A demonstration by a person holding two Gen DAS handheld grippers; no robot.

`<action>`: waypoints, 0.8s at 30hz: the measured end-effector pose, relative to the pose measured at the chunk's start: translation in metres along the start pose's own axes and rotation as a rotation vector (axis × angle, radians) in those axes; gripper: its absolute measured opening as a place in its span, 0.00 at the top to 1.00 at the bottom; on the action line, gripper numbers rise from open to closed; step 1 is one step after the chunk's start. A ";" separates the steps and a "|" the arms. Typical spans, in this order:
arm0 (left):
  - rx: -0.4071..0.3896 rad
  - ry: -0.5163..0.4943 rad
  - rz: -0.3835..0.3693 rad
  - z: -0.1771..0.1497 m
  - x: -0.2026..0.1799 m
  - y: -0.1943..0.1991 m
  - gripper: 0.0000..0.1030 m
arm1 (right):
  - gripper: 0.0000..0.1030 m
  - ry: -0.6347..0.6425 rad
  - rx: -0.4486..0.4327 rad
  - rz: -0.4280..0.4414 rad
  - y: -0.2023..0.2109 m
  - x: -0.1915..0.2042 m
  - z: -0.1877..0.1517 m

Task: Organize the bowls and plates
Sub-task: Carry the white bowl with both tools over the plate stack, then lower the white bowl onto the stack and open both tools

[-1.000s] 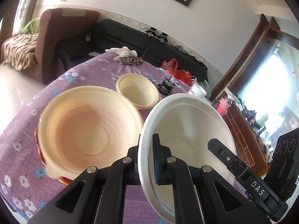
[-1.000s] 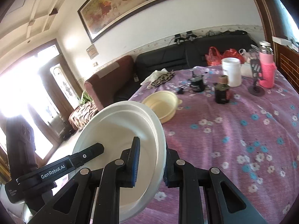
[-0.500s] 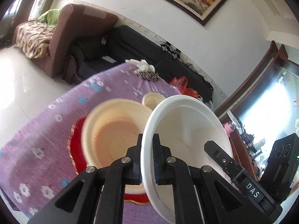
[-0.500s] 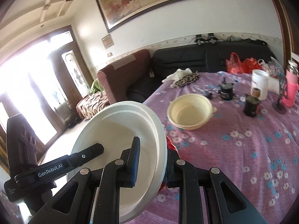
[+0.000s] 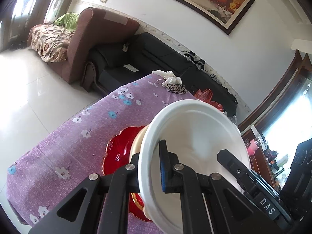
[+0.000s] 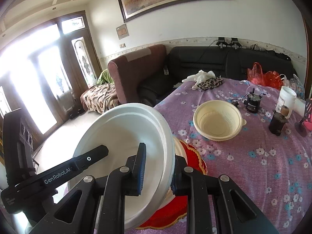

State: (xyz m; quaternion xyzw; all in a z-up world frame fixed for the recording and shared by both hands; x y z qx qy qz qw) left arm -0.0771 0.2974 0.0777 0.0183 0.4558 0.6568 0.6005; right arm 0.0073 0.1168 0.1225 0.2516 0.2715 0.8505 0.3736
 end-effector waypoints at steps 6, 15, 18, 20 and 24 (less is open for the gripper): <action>-0.004 -0.001 0.013 0.004 0.005 -0.002 0.93 | 0.77 -0.009 0.021 0.013 -0.015 -0.003 0.002; 0.006 -0.025 0.036 0.004 0.001 -0.012 0.93 | 0.77 -0.069 0.059 0.036 -0.032 -0.020 0.000; 0.008 -0.030 0.040 0.004 0.000 -0.014 0.93 | 0.77 -0.076 0.062 0.033 -0.035 -0.024 0.000; 0.006 -0.033 0.046 0.004 -0.001 -0.015 0.93 | 0.77 -0.073 0.060 0.030 -0.036 -0.023 0.000; 0.002 -0.025 0.044 0.004 -0.002 -0.015 0.88 | 0.77 -0.070 0.057 0.027 -0.037 -0.023 0.001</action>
Point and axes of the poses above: each gripper's, at about its wrist camera, not at the fingertips, and y roughly against the way its jaws point, x to its left, z to its top, the point moved 6 cm from there along -y, roughly the way its jaws point, and after that the axes turned 8 degrees about x, right-handed, at the moved point
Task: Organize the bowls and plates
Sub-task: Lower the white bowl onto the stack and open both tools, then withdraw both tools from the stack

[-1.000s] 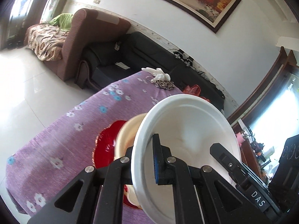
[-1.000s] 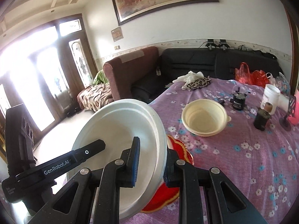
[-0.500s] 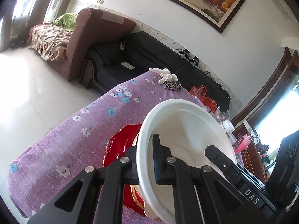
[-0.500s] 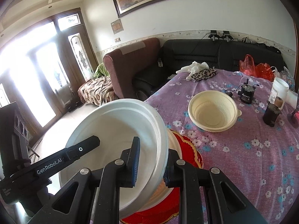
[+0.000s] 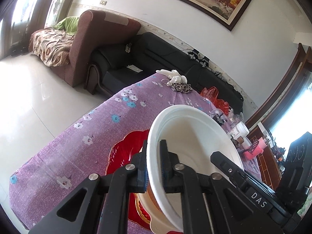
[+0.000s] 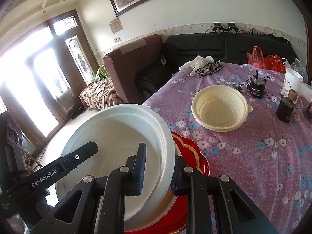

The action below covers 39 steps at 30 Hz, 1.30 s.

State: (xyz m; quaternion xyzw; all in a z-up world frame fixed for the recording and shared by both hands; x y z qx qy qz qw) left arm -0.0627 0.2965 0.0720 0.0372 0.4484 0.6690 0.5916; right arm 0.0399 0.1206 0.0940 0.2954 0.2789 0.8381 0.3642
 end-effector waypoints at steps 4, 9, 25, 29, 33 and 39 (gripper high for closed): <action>-0.029 0.027 0.027 0.001 0.004 0.004 0.31 | 0.77 0.002 -0.004 -0.008 -0.002 -0.001 0.001; -0.074 0.049 0.024 0.004 0.010 0.017 0.28 | 0.77 -0.008 -0.005 0.002 -0.002 -0.003 0.002; -0.120 0.050 0.084 0.005 0.008 0.041 0.20 | 0.32 -0.077 -0.113 0.054 0.038 -0.011 0.011; -0.167 0.014 0.147 0.002 -0.002 0.056 0.11 | 0.31 -0.102 -0.135 0.051 0.054 -0.021 0.008; -0.228 -0.059 0.196 -0.003 -0.021 0.074 0.04 | 0.28 -0.126 -0.159 0.043 0.072 -0.034 0.000; -0.225 -0.164 0.170 -0.018 -0.061 0.085 0.04 | 0.27 -0.159 -0.190 0.025 0.102 -0.058 -0.013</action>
Point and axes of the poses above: each gripper's, at about its wrist camera, not at the fingertips, and y roughly against the way its jaws point, x to its left, z to its top, the point moved 6 cm from there along -y, roughly the way its jaws point, and after that the axes turned 8 degrees about x, right-handed, at the moved point
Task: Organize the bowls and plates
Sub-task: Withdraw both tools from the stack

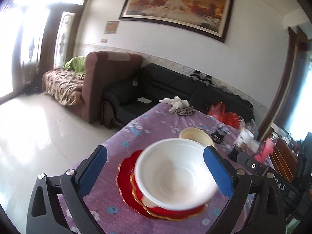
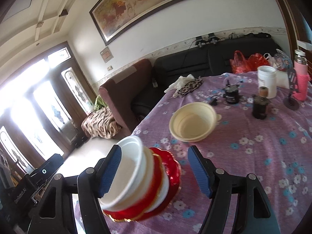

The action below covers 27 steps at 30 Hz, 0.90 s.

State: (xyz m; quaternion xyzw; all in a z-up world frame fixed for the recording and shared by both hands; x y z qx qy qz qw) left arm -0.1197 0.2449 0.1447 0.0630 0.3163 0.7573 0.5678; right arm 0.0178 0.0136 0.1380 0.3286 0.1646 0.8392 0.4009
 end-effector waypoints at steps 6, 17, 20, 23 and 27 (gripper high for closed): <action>0.010 -0.075 -0.016 -0.011 -0.038 0.011 0.04 | 0.21 -0.042 -0.063 -0.049 0.044 -0.041 -0.001; 0.100 -0.177 -0.089 -0.030 -0.102 -0.001 0.04 | 0.20 -0.173 -0.099 -0.133 0.097 -0.133 -0.003; 0.113 -0.204 -0.090 -0.035 -0.115 -0.007 0.04 | 0.19 -0.201 -0.088 -0.145 0.098 -0.150 -0.006; 0.123 -0.222 -0.095 -0.038 -0.123 -0.011 0.04 | 0.19 -0.225 -0.069 -0.150 0.091 -0.162 -0.009; 0.139 -0.233 -0.098 -0.036 -0.124 -0.019 0.04 | 0.19 -0.243 -0.040 -0.155 0.080 -0.172 -0.008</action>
Point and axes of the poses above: each gripper's, at about its wrist camera, not at the fingertips, and y roughly against the way its jaws point, x to its left, z to its top, the point moved 6 cm from there along -y, roughly the way its jaws point, and after that the axes turned 8 degrees about x, right-handed, at the moved point
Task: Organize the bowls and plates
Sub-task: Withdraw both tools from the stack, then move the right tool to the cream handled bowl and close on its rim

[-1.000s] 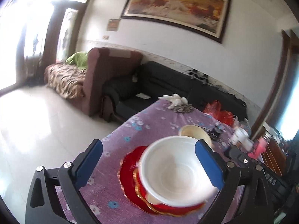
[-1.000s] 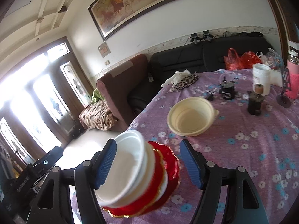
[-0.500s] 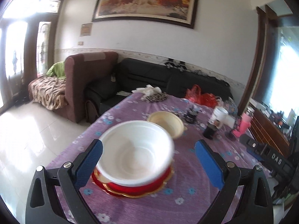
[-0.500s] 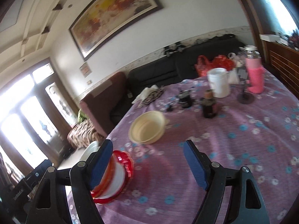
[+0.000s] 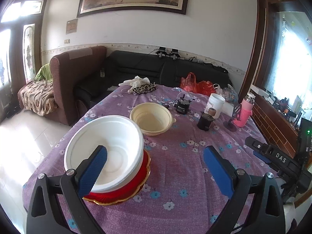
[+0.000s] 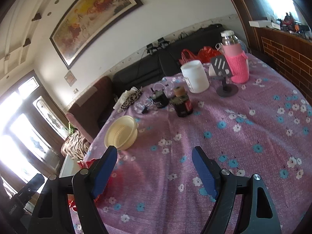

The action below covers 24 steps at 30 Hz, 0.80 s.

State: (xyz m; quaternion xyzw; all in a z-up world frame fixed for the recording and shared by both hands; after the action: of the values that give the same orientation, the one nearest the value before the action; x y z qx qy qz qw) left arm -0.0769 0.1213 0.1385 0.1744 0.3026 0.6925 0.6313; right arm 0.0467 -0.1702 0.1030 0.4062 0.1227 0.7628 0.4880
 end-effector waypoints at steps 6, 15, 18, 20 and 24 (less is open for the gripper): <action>0.078 0.044 -0.126 0.026 0.019 -0.011 0.04 | 0.19 0.019 0.022 -0.020 -0.015 0.008 0.007; 0.144 0.103 -0.216 0.086 0.057 -0.011 0.04 | 0.19 0.113 0.035 -0.065 -0.030 0.039 0.034; 0.172 0.095 -0.187 0.103 0.068 -0.018 0.04 | 0.19 0.158 0.040 -0.096 -0.038 0.049 0.043; 0.216 0.091 -0.205 0.113 0.072 -0.029 0.04 | 0.17 0.183 0.056 -0.116 -0.050 0.054 0.048; 0.377 0.142 -0.251 0.128 0.080 -0.070 0.04 | 0.17 0.173 0.117 -0.108 -0.082 0.057 0.051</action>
State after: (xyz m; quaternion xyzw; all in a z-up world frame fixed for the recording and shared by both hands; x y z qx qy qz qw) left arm 0.0451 0.2266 0.1798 0.2010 0.4897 0.5503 0.6457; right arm 0.1265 -0.0922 0.1159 0.3592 0.2304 0.7591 0.4915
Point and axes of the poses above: each gripper's, at about its wrist camera, not at the fingertips, and y roughly against the way its jaws point, x to its left, z to its top, the point moved 6 cm from there along -y, roughly the way its jaws point, and after that the axes turned 8 degrees about x, right-handed, at the moved point
